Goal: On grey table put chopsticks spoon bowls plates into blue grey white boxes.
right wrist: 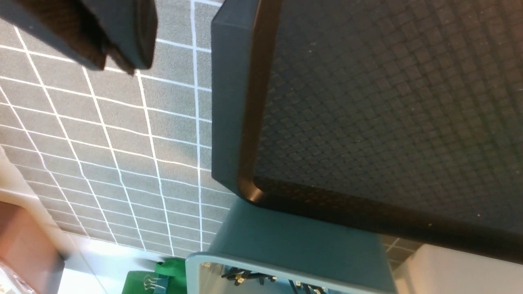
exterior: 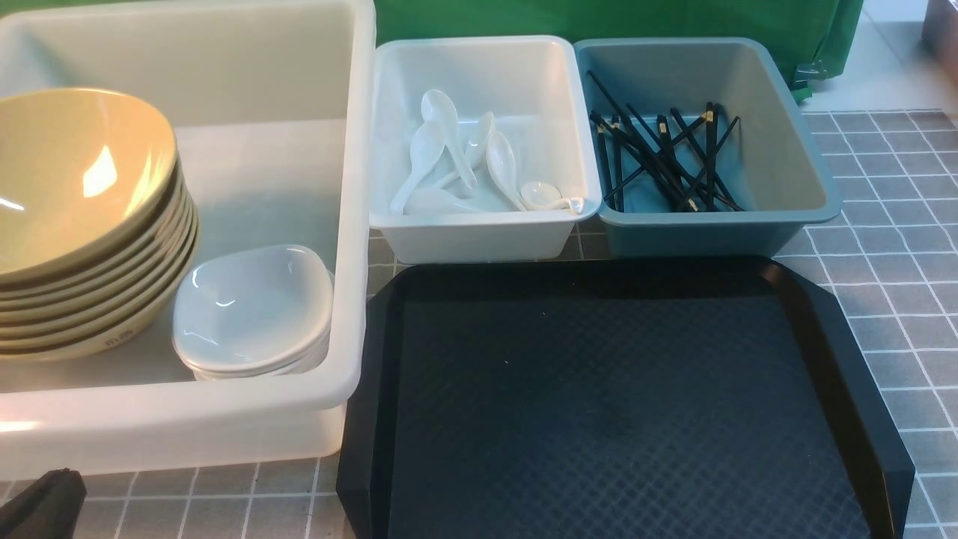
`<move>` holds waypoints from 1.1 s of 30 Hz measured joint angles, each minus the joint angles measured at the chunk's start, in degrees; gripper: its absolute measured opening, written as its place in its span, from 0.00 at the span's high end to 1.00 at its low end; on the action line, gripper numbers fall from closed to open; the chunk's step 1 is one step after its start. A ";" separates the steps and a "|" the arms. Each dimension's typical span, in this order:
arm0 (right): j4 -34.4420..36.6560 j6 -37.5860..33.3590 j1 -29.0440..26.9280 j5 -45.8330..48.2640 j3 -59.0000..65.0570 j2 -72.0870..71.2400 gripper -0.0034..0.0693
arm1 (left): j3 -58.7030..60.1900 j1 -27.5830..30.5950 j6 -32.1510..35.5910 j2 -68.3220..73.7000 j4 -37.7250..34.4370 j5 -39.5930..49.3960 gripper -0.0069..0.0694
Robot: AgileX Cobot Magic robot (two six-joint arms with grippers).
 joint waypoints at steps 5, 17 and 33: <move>0.00 0.00 0.00 0.00 0.00 0.00 0.78 | 0.00 0.00 0.00 0.00 0.00 0.01 0.92; 0.00 0.00 0.00 0.07 0.00 0.00 0.77 | 0.00 0.00 0.00 0.00 -0.10 0.01 0.92; 0.00 -0.05 0.00 0.07 0.00 0.00 0.75 | 0.00 0.00 0.00 0.00 -0.16 0.06 0.92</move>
